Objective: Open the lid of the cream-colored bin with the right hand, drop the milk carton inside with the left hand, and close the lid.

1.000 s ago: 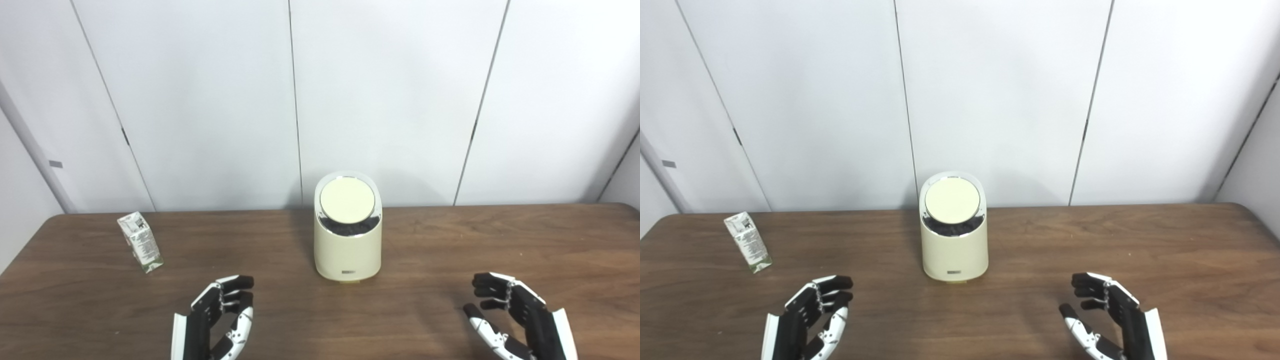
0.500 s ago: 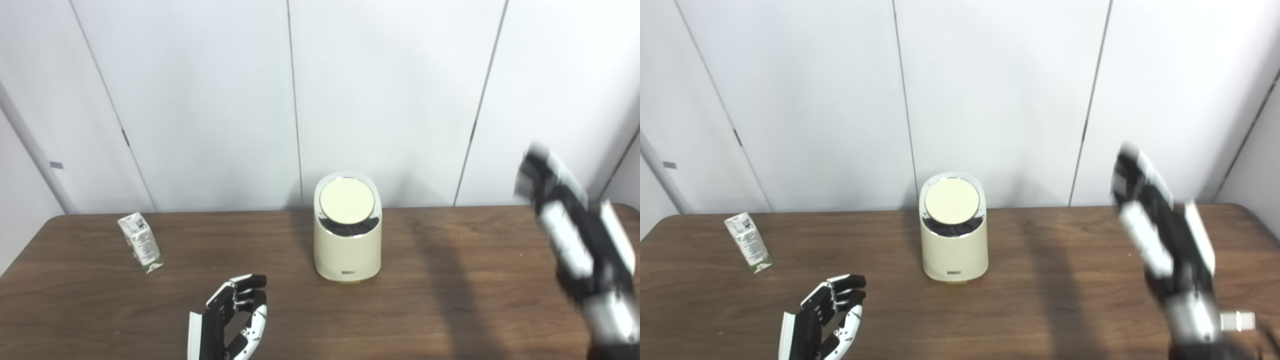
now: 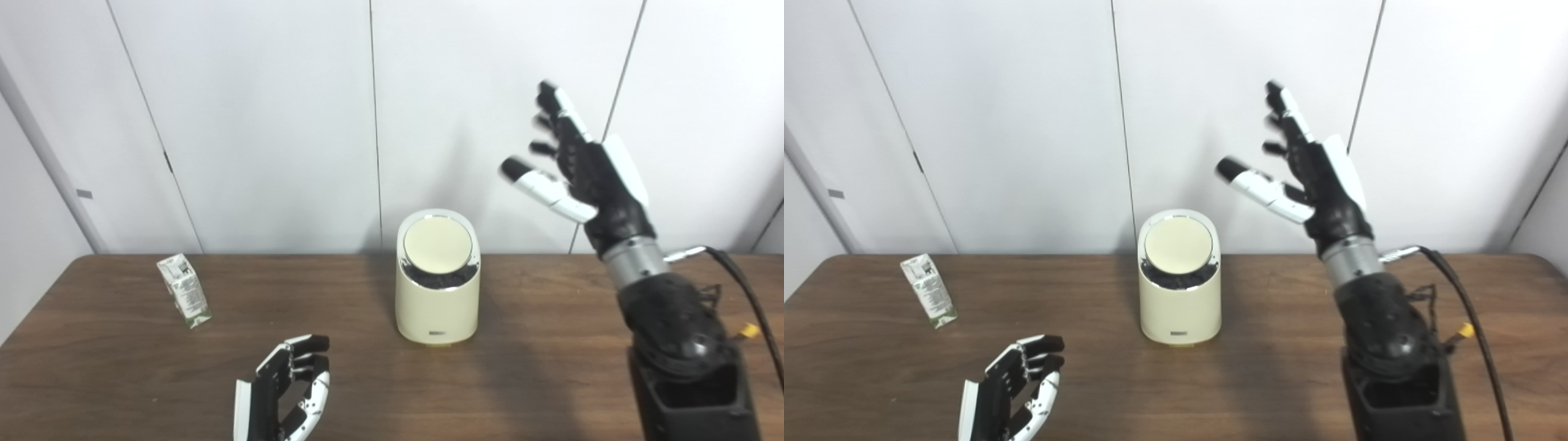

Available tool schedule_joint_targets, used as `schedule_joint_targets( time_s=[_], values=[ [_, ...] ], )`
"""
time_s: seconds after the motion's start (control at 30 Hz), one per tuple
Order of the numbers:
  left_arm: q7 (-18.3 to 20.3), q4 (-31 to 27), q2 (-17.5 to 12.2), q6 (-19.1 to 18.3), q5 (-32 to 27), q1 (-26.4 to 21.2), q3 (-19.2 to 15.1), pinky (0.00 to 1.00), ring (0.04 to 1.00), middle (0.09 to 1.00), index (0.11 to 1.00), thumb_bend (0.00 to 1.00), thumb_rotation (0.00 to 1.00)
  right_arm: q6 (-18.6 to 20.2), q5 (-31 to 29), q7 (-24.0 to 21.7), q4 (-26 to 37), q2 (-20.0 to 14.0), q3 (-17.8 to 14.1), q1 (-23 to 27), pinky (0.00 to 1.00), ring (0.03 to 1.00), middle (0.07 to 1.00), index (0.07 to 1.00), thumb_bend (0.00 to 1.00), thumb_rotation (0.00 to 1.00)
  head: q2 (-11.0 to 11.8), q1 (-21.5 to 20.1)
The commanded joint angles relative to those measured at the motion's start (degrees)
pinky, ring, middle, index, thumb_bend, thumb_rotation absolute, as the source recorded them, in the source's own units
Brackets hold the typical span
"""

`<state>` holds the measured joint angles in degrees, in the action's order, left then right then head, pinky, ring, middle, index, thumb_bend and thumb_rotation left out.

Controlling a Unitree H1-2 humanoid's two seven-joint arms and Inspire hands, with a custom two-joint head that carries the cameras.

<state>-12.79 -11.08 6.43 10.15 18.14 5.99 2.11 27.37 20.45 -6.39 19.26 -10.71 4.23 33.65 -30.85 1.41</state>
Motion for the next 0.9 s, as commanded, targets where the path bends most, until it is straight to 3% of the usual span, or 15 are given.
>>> schedule_joint_targets(
  time_s=[0.0,0.07,0.33,0.5,0.87],
  values=[
    [0.1,-1.0,0.2,0.9,0.2,-1.2,0.5,0.53,0.608,0.657,0.653,0.25,0.26,-0.6,1.8,0.8,-1.6,0.6,0.8,3.2,0.86,0.949,0.974,0.956,0.72,0.64,0.0,0.0],
    [0.0,-0.9,0.3,1.1,0.2,-1.1,0.5,0.53,0.607,0.657,0.653,0.26,0.27,-0.9,2.9,2.0,-4.2,1.6,1.5,3.4,0.84,0.945,0.966,0.955,0.78,0.56,0.0,0.0],
    [0.1,-1.1,0.2,0.6,0.8,-1.2,0.8,0.52,0.604,0.656,0.653,0.26,0.31,-1.5,10.7,4.3,-12.2,2.0,6.1,4.7,0.77,0.888,0.957,0.979,0.86,0.49,-1.0,-0.6],
    [0.0,-1.3,0.5,0.7,0.3,-1.1,0.8,0.53,0.606,0.656,0.652,0.27,0.29,-3.1,10.8,5.5,-15.9,2.8,6.3,4.6,0.78,0.908,0.994,0.998,0.86,0.38,-1.1,-0.6],
    [-0.1,-1.6,0.8,0.5,0.5,-0.9,1.2,0.53,0.609,0.660,0.655,0.26,0.29,-3.4,12.4,8.0,-20.3,3.4,7.3,4.4,0.82,0.943,0.994,0.995,0.90,0.27,-1.3,-0.1]
  ],
)
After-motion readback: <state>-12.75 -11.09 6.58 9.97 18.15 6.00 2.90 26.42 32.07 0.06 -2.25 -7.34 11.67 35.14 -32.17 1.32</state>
